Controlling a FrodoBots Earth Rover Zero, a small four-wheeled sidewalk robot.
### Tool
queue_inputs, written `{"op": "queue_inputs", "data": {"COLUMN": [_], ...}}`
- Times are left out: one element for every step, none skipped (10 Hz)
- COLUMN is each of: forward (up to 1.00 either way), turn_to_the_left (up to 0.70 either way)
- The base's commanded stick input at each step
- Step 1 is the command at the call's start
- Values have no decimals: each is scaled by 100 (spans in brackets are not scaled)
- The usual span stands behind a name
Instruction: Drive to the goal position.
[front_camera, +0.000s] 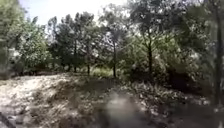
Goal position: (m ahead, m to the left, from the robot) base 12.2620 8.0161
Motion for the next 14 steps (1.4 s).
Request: {"op": "queue_inputs", "data": {"forward": [85,85,85,85,85,85,85,85,85,85,85,85,85,85], "turn_to_the_left": [34,34,34,34,25,11,0,0,0,0,0,0,0,0]}}
